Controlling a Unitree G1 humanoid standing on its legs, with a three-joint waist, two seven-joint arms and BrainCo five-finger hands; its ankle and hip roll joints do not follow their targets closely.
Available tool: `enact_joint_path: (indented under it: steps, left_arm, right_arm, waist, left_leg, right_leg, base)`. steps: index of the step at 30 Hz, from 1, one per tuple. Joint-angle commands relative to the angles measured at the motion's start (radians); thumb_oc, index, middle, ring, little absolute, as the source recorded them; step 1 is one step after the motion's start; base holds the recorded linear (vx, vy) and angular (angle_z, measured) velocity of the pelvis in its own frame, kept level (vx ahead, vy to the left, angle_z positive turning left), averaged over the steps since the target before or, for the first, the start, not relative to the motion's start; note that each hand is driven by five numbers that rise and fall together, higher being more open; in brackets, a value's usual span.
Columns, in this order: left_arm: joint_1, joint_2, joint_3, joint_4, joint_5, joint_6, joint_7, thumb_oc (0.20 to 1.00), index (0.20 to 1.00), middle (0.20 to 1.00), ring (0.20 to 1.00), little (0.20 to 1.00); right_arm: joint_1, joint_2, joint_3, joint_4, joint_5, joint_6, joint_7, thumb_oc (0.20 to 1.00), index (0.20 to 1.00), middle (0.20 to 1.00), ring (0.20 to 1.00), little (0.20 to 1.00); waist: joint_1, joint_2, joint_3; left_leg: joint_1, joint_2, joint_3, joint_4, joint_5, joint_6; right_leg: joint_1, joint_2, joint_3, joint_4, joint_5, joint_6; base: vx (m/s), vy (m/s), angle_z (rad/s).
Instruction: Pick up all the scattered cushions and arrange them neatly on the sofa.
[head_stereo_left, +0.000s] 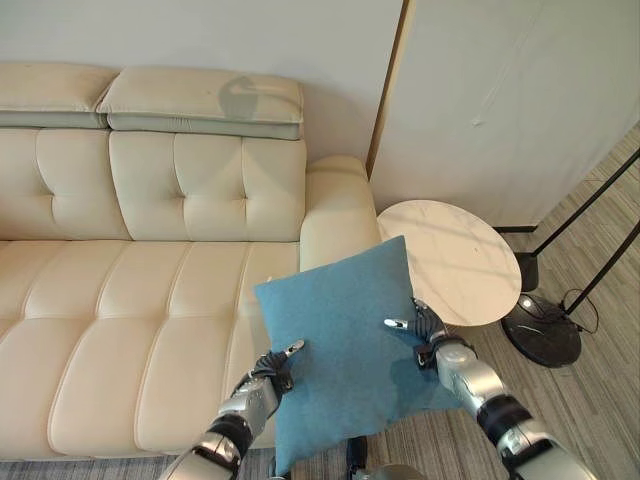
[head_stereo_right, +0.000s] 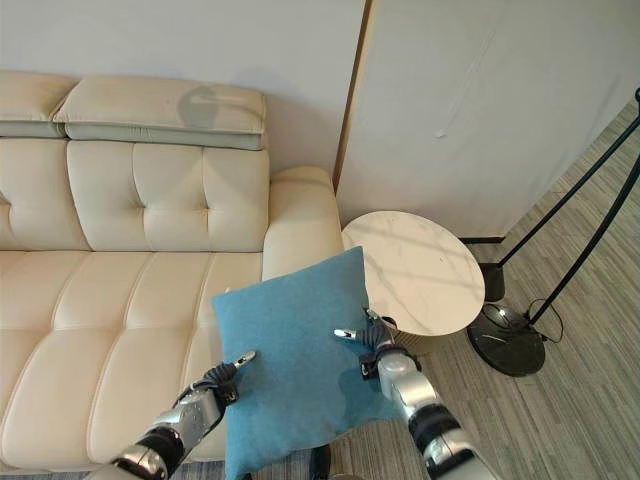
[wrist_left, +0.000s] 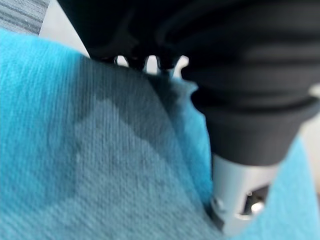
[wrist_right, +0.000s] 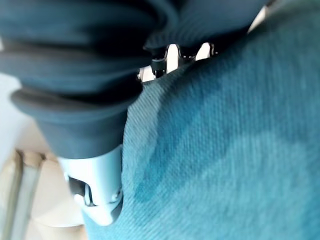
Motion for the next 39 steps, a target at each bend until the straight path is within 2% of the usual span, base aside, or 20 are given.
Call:
enact_joint_path:
  steps: [1,2,3,4,5,6,8,12,16,19,23,26,28,32,35,39]
  left_arm:
    - [-0.076,-0.146,-0.111,-0.053,-0.083,0.009,-0.072,0.956,0.956,0.956,0.956,0.956]
    - [-0.055,-0.14,-0.152,-0.077,-0.071,0.01,-0.078,0.859,0.859,0.859,0.859,0.859]
    - [-0.042,-0.137,-0.166,-0.094,-0.074,0.008,-0.083,0.84,0.84,0.84,0.84,0.84]
    - [-0.042,-0.137,-0.166,-0.094,-0.074,0.008,-0.083,0.715,0.715,0.715,0.715,0.715]
    - [-0.035,-0.125,-0.186,-0.099,-0.043,0.008,-0.084,0.429,0.429,0.429,0.429,0.429]
    - [-0.038,-0.125,-0.192,-0.097,-0.04,0.007,-0.085,0.2,0.2,0.2,0.2,0.2]
    - [-0.042,-0.123,-0.201,-0.091,-0.024,0.006,-0.087,0.2,0.2,0.2,0.2,0.2]
    - [-0.104,-0.108,-0.286,-0.071,0.153,0.004,-0.111,0.2,0.2,0.2,0.2,0.2]
    - [-0.149,-0.114,-0.337,-0.052,0.236,-0.003,-0.117,0.2,0.2,0.2,0.2,0.2]
    - [-0.222,-0.14,-0.371,0.045,0.312,-0.009,-0.106,0.2,0.2,0.2,0.2,0.2]
    - [-0.242,-0.169,-0.39,0.078,0.3,-0.025,-0.088,0.2,0.2,0.2,0.2,0.2]
    - [-0.23,-0.203,-0.386,0.084,0.214,-0.039,-0.06,0.2,0.2,0.2,0.2,0.2]
    - [-0.217,-0.223,-0.382,0.084,0.157,-0.049,-0.046,0.2,0.2,0.2,0.2,0.2]
    - [-0.201,-0.254,-0.372,0.056,0.053,-0.068,-0.019,0.2,0.2,0.2,0.2,0.2]
    - [-0.181,-0.271,-0.364,-0.013,-0.066,-0.104,0.019,0.2,0.2,0.2,0.2,0.2]
    - [-0.167,-0.261,-0.367,-0.083,-0.089,-0.13,0.047,0.2,0.2,0.2,0.2,0.2]
  right_arm:
    - [-0.02,0.081,0.057,-0.02,0.144,-0.017,0.054,1.0,1.0,1.0,1.0,1.0]
    - [-0.005,0.085,0.076,-0.024,0.168,-0.017,0.069,1.0,1.0,1.0,1.0,1.0]
    - [0.004,0.085,0.088,-0.035,0.178,-0.015,0.08,1.0,1.0,1.0,1.0,1.0]
    - [0.004,0.085,0.088,-0.036,0.178,-0.015,0.08,1.0,1.0,1.0,1.0,1.0]
    - [0.014,0.082,0.11,-0.045,0.197,-0.017,0.092,1.0,1.0,1.0,1.0,1.0]
    - [0.009,0.082,0.117,-0.041,0.205,-0.018,0.101,1.0,1.0,1.0,1.0,1.0]
    - [0.003,0.083,0.127,-0.031,0.207,-0.017,0.105,1.0,1.0,1.0,1.0,1.0]
    - [-0.038,0.079,0.186,0.001,0.188,-0.022,0.125,1.0,1.0,1.0,1.0,1.0]
    - [-0.068,0.084,0.225,0.017,0.18,-0.036,0.138,1.0,1.0,1.0,1.0,1.0]
    - [-0.129,0.101,0.247,0.072,0.2,-0.05,0.119,1.0,1.0,1.0,1.0,1.0]
    - [-0.165,0.142,0.278,0.122,0.214,-0.075,0.093,1.0,1.0,1.0,1.0,1.0]
    - [-0.179,0.197,0.309,0.14,0.258,-0.092,0.083,1.0,1.0,1.0,1.0,1.0]
    - [-0.188,0.22,0.323,0.152,0.277,-0.094,0.081,0.2,0.2,0.2,0.2,0.2]
    - [-0.199,0.24,0.336,0.152,0.295,-0.105,0.068,0.2,0.2,0.2,0.2,0.2]
    - [-0.212,0.225,0.361,0.054,0.284,-0.126,0.042,0.2,0.2,0.2,0.2,0.2]
    - [-0.198,0.205,0.374,-0.049,0.266,-0.139,0.027,0.2,0.2,0.2,0.2,0.2]
  waist:
    - [0.003,0.011,0.057]
    - [0.011,0.017,0.072]
    - [0.014,0.018,0.078]
    - [0.014,0.018,0.077]
    - [0.021,0.019,0.089]
    - [0.024,0.021,0.096]
    - [0.027,0.022,0.104]
    - [0.038,0.018,0.128]
    - [0.04,0.014,0.146]
    - [0.041,0.007,0.18]
    - [0.043,0.009,0.198]
    - [0.052,0.01,0.214]
    - [0.059,0.007,0.213]
    - [0.064,0.001,0.212]
    - [0.071,-0.017,0.204]
    - [0.073,-0.031,0.191]
  left_leg:
    - [-0.004,0.014,-0.008,-0.008,-0.054,-0.025]
    - [-0.009,0.011,-0.013,-0.008,-0.051,-0.025]
    - [-0.011,0.011,-0.017,-0.008,-0.05,-0.025]
    - [-0.011,0.011,-0.017,-0.008,-0.05,-0.025]
    - [-0.017,0.008,-0.024,-0.008,-0.046,-0.025]
    - [-0.021,0.007,-0.027,-0.008,-0.044,-0.026]
    - [-0.026,0.006,-0.031,-0.008,-0.041,-0.026]
    - [-0.05,0.003,-0.046,-0.008,-0.03,-0.027]
    - [-0.072,0.0,-0.06,-0.008,-0.021,-0.027]
    - [-0.128,-0.002,-0.079,-0.008,0.003,-0.029]
    - [-0.171,-0.005,-0.092,-0.008,0.018,-0.027]
    - [-0.206,-0.008,-0.1,-0.008,0.03,-0.027]
    - [-0.211,-0.009,-0.102,-0.008,0.031,-0.027]
    - [-0.207,-0.012,-0.104,-0.008,0.028,-0.028]
    - [-0.193,-0.016,-0.103,-0.008,0.019,-0.027]
    - [-0.181,-0.019,-0.1,-0.008,0.009,-0.023]
  right_leg:
    - [0.075,-0.025,-0.006,-0.003,-0.148,0.071]
    - [0.072,-0.028,-0.012,-0.003,-0.147,0.071]
    - [0.072,-0.029,-0.015,-0.003,-0.147,0.071]
    - [0.072,-0.029,-0.015,-0.003,-0.147,0.071]
    - [0.069,-0.032,-0.021,-0.003,-0.145,0.071]
    - [0.066,-0.033,-0.022,-0.003,-0.143,0.071]
    - [0.063,-0.034,-0.026,-0.003,-0.141,0.071]
    - [0.051,-0.038,-0.039,-0.003,-0.134,0.069]
    - [0.033,-0.039,-0.041,-0.003,-0.126,0.069]
    - [-0.028,-0.039,-0.035,0.02,-0.119,0.065]
    - [-0.085,-0.04,-0.023,0.053,-0.12,0.061]
    - [-0.134,-0.041,-0.022,0.077,-0.12,0.058]
    - [-0.136,-0.042,-0.024,0.073,-0.117,0.059]
    - [-0.124,-0.044,-0.027,0.062,-0.115,0.06]
    - [-0.103,-0.047,-0.028,0.042,-0.109,0.065]
    - [-0.083,-0.05,-0.028,0.026,-0.103,0.073]
  base:
    - [-0.04,0.016,0.04]
    - [-0.04,0.013,0.05]
    - [-0.04,0.013,0.06]
    - [-0.03,0.007,0.08]
    - [-0.04,0.01,0.09]
    - [-0.06,0.011,0.1]
    - [-0.05,0.001,0.14]
    - [-0.04,-0.001,0.14]
    - [-0.06,-0.004,0.15]
    - [-0.14,0.002,0.08]
    - [-0.09,0.018,0.12]
    - [-0.03,0.01,0.06]
    - [0.0,0.0,0.0]
    - [0.01,0.002,-0.01]
    - [0.01,0.025,0.02]
    - [0.0,0.029,-0.01]
